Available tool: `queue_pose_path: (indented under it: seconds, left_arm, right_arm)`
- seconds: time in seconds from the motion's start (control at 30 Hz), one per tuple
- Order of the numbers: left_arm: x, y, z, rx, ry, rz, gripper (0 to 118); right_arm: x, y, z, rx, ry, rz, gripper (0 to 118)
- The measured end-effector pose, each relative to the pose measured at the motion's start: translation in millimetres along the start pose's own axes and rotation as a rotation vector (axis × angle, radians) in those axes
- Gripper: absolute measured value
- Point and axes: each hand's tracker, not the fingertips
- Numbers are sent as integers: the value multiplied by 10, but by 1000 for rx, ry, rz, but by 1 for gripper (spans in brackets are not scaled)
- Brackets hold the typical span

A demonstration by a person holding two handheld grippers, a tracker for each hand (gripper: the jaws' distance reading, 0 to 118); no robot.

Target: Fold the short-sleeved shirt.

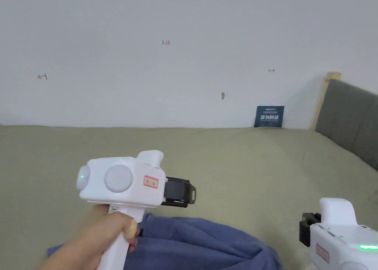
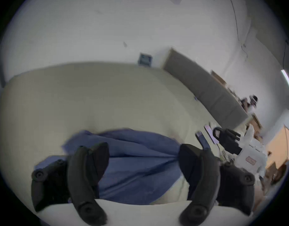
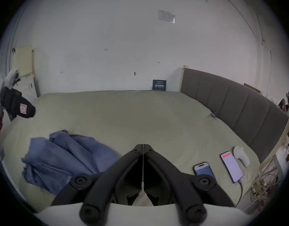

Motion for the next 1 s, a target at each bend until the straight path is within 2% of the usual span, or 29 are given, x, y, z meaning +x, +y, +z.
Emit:
queue_pose_path:
  seconds: [0.03, 0.1, 0.13, 0.2, 0.27, 0.4, 0.5, 0.7, 0.83, 0.87, 0.9, 0.97, 1.0]
  left_arm:
    - [-107, -64, 170, 52, 52, 8, 62]
    - [-304, -241, 497, 133, 198, 21, 14]
    - [-466, -323, 619, 163, 297, 18, 10]
    - [-651, -577, 872, 232, 458, 16, 10]
    - [-814, -786, 1066, 258, 504, 33, 1]
    - [-996, -1182, 1375, 284, 620, 131, 0]
    - [-1128, -1329, 1399, 237, 589, 187, 0]
    - [-1389, -1108, 972, 78, 573, 125, 0]
    - [-1743, -700, 482, -96, 429, 222, 0]
    - [-1815, -627, 360, -124, 418, 242, 2]
    - [-1889, -526, 196, -196, 418, 239, 10]
    - [-1967, -407, -40, -254, 426, 249, 93]
    - [-2045, -367, -185, -302, 423, 265, 118]
  right_arm:
    - [-39, 30, 12, 4, 8, 1, 1]
    - [-135, 75, 15, 12, 23, 8, 1]
    - [-184, 89, 15, 19, 34, 15, 1]
    - [-269, 112, 13, 20, 47, 16, 1]
    - [-325, 100, 19, 22, 61, 13, 1]
    - [-431, -1, 0, -2, 78, 52, 1]
    - [-463, -62, -17, -25, 91, 78, 1]
    - [-449, -99, -147, -49, 85, 108, 1]
    - [-417, -113, -311, -81, 61, 123, 1]
    - [-410, -108, -343, -92, 61, 120, 1]
    - [-408, -104, -382, -105, 63, 120, 1]
    - [-422, -111, -440, -111, 52, 129, 1]
    - [-417, -116, -473, -114, 50, 134, 1]
